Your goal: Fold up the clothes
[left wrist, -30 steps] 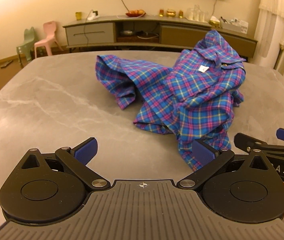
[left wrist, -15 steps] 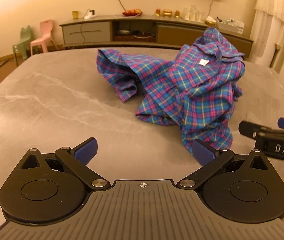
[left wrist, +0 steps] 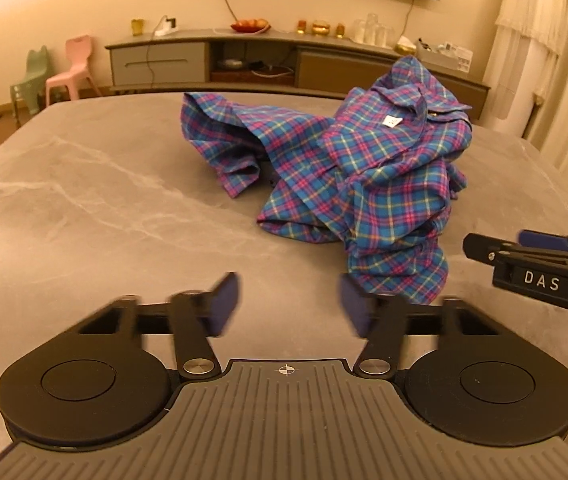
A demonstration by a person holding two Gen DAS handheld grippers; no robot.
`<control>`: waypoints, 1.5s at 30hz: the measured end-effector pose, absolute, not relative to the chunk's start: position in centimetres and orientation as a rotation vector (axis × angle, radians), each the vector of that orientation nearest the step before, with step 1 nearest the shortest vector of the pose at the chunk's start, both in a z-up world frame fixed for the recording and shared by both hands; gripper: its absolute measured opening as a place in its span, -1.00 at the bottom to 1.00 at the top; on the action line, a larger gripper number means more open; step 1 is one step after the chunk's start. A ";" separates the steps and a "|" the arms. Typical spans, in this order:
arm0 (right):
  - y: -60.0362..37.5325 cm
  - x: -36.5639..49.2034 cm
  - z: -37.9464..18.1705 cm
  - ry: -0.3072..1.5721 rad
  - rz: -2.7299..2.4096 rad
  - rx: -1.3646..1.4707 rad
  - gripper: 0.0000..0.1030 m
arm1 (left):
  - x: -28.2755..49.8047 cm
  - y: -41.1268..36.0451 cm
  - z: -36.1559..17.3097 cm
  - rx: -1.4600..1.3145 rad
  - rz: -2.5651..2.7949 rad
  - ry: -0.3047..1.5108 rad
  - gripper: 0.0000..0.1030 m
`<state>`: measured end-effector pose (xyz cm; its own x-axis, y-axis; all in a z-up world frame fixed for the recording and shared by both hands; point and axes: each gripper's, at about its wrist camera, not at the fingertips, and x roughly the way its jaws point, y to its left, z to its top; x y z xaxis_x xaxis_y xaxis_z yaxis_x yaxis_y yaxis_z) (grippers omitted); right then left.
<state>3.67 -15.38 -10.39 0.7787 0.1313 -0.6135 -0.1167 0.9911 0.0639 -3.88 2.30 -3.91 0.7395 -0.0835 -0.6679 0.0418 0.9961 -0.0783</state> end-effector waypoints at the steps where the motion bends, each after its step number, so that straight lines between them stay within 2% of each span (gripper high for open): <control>1: -15.4 3.7 -10.4 0.668 0.137 0.021 -0.29 | -3.9 2.3 -4.0 -0.056 -0.066 0.737 -0.72; 2: -15.3 3.7 -10.4 0.668 0.142 0.019 -0.55 | -4.0 2.3 -4.0 -0.049 -0.067 0.738 -1.00; 3: -15.3 3.6 -10.4 0.667 0.147 0.018 -0.77 | -4.0 2.2 -4.1 -0.042 -0.074 0.737 -1.00; 5: -15.4 3.5 -10.2 0.658 0.152 0.016 -0.96 | -4.2 2.0 -4.0 -0.026 -0.081 0.729 -1.00; 6: -15.4 3.4 -10.1 0.652 0.157 0.018 -0.99 | -4.4 1.9 -4.0 -0.016 -0.082 0.721 -1.00; 20: -15.5 3.7 -10.5 0.665 0.145 0.031 -0.98 | -4.1 2.5 -3.8 -0.046 -0.085 0.720 -1.00; 22: -15.6 3.9 -10.7 0.673 0.131 0.040 -0.80 | -4.0 2.5 -3.8 -0.054 -0.092 0.725 -1.00; 23: -15.7 4.0 -10.8 0.675 0.121 0.047 -0.59 | -3.9 2.6 -3.8 -0.058 -0.095 0.727 -0.75; 24: -15.7 4.1 -10.9 0.677 0.111 0.053 -0.28 | -3.9 2.6 -3.7 -0.063 -0.099 0.730 -0.46; 25: -15.7 4.2 -11.0 0.676 0.103 0.053 -0.11 | -3.8 2.6 -3.7 -0.063 -0.098 0.724 0.11; 26: -15.7 4.2 -11.0 0.676 0.096 0.052 0.17 | -3.7 2.5 -3.6 -0.063 -0.098 0.719 0.40; 29: -15.5 4.5 -11.3 0.684 0.084 0.047 0.25 | -3.1 2.2 -3.6 -0.050 -0.109 0.716 0.54; 35: -15.3 5.1 -11.4 0.691 0.073 0.039 0.45 | 0.2 -0.1 -4.5 0.022 -0.169 0.725 0.68; 38: -16.2 6.4 -11.0 0.704 0.041 0.030 0.41 | 3.0 -1.3 -5.5 0.037 -0.200 0.744 0.67; 39: -16.6 7.2 -10.8 0.708 0.045 0.013 0.46 | 3.9 -1.7 -5.8 0.043 -0.211 0.750 0.64; 40: -17.0 8.0 -10.6 0.713 0.049 -0.005 0.50 | 4.9 -2.1 -6.1 0.048 -0.221 0.757 0.53; 42: -18.0 9.7 -10.1 0.722 0.052 -0.045 0.53 | 7.5 -2.0 -6.5 0.001 -0.276 0.786 -0.04; 43: -18.5 10.5 -10.1 0.720 0.053 -0.062 0.53 | 8.7 -2.0 -6.6 -0.016 -0.315 0.804 -0.78; 44: -19.1 11.2 -10.0 0.717 0.054 -0.075 0.53 | 9.5 -1.7 -6.2 -0.030 -0.318 0.803 -1.00; 45: -19.7 11.6 -10.1 0.711 0.050 -0.061 0.53 | 10.4 -1.4 -5.9 -0.044 -0.322 0.801 -1.00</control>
